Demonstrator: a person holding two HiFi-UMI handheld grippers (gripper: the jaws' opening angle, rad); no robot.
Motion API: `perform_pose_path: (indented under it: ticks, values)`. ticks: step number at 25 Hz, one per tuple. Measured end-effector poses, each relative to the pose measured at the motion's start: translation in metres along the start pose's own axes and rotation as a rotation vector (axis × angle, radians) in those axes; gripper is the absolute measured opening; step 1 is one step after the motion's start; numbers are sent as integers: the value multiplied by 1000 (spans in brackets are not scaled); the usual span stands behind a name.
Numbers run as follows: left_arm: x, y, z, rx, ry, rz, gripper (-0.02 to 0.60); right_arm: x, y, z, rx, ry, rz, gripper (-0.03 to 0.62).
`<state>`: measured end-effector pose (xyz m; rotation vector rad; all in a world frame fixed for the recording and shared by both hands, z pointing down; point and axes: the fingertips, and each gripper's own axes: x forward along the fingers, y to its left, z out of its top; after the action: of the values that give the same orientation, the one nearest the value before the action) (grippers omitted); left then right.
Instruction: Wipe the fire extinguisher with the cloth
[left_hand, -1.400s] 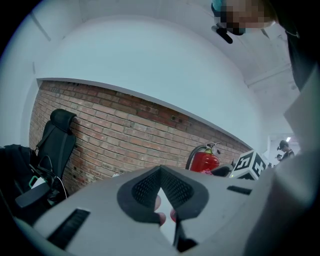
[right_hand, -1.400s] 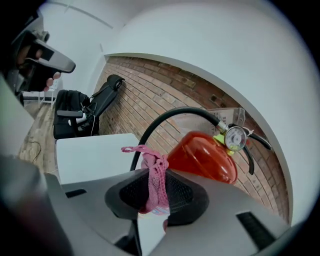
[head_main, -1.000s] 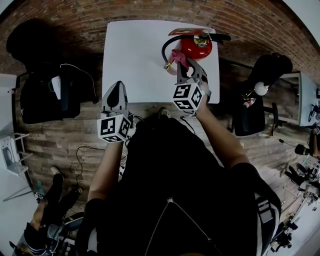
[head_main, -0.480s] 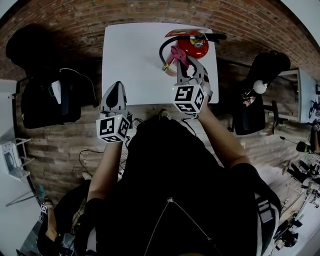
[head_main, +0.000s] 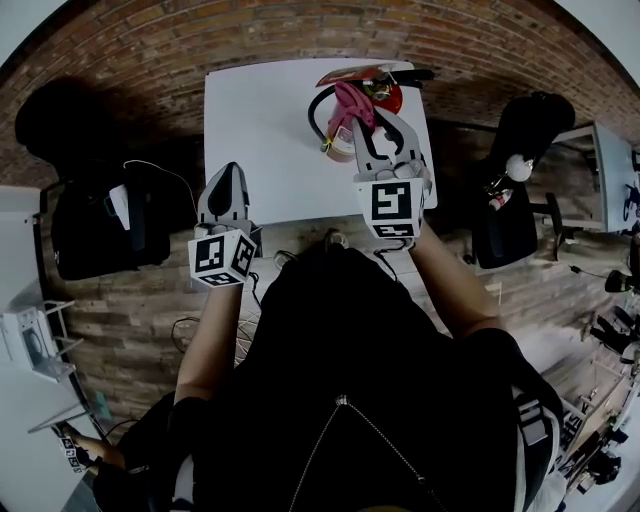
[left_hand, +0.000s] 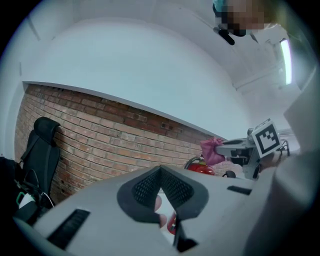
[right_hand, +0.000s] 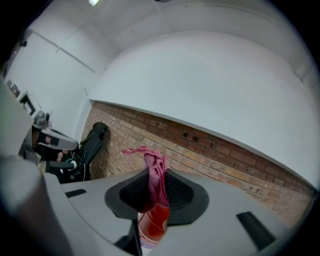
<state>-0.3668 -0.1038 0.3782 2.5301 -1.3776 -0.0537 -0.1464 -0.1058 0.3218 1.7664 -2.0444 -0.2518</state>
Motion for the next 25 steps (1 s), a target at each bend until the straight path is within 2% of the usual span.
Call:
perform_pose_path:
  ticks: [6,15,21,25]
  values:
    - [6,-15,25,18,-28,-37,8,-22,-28,24,192,-111,43,94]
    - [7,-57,77,1,-100,-154,8,-63,-70,31,510,-252,111,94]
    - [8,-94,109,1,-127,-247,6,-89,-99,34,654,-349,125,94]
    - [12,-114,128,21,-152,-296,8,-105,-112,41,693,-415,148,94]
